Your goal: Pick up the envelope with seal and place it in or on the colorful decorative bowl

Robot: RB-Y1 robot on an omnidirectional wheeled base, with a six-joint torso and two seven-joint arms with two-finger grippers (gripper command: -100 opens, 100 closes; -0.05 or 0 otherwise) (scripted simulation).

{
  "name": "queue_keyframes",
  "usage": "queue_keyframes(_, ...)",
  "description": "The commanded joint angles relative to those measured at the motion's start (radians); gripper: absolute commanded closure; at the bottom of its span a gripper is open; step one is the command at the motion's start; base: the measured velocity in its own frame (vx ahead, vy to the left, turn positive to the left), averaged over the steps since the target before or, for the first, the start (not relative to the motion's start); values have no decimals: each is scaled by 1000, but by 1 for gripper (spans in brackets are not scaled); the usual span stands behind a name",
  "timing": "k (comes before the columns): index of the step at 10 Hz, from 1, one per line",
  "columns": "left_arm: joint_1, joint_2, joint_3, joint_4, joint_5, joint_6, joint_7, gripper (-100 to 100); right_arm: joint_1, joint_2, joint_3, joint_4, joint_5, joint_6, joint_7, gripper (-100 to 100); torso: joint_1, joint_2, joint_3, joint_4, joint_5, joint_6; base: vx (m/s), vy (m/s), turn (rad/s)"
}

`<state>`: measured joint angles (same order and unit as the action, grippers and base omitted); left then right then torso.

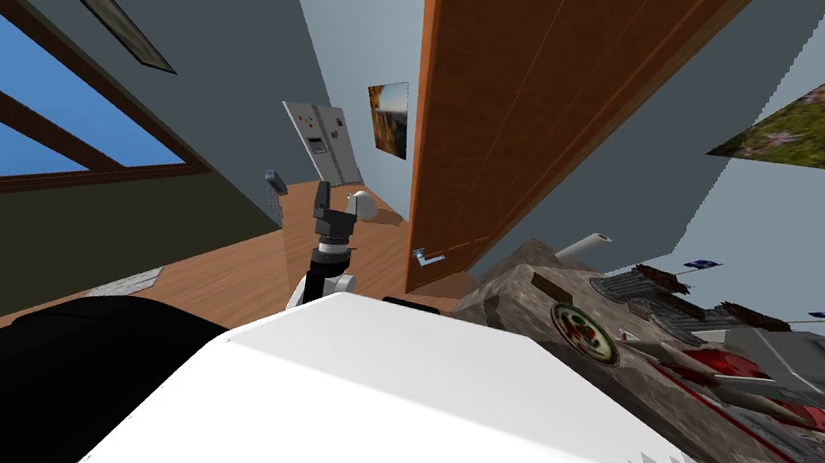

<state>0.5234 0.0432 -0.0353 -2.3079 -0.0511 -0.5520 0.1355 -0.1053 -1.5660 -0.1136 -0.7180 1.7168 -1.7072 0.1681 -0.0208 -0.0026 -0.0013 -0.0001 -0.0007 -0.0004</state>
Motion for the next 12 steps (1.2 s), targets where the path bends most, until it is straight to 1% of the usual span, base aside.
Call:
queue_keyframes(1, 0, 0, 0, 0, 0, 0, 0, 0, -26, -10, 20, 28, 1, -6, 15, -100, 0, 0, 0, 0, 0, 0, -8, 21, 12)
queue_keyframes(2, 0, 0, 0, 0, 0, 0, 0, 0, -10, -48, 24, 36, -34, -17, 19, -100, -1, 0, 0, 0, 0, 0, -11, 29, 66)
queue_keyframes(5, 0, 0, 0, 0, 0, 0, 0, 0, 14, -104, 29, 50, -85, -34, 24, -100, 0, 0, 0, 0, 0, 0, -12, 28, 56)
queue_keyframes(6, 0, 0, 0, 0, 0, 0, 0, 0, 33, -95, 12, 35, -83, -28, 17, -100, 0, 0, 0, 0, 0, 0, -2, 10, 11)
queue_keyframes(7, 0, 0, 0, 0, 0, 0, 0, 0, 34, -97, 12, 35, -85, -29, 18, 0, -1, 0, 0, 0, -1, 0, 0, 0, 0)
queue_keyframes(12, 0, 0, 0, 0, 0, 0, 0, 0, 34, -97, 12, 35, -85, -29, 18, 0, -3, -1, 0, 0, -1, 0, 0, 0, 0)
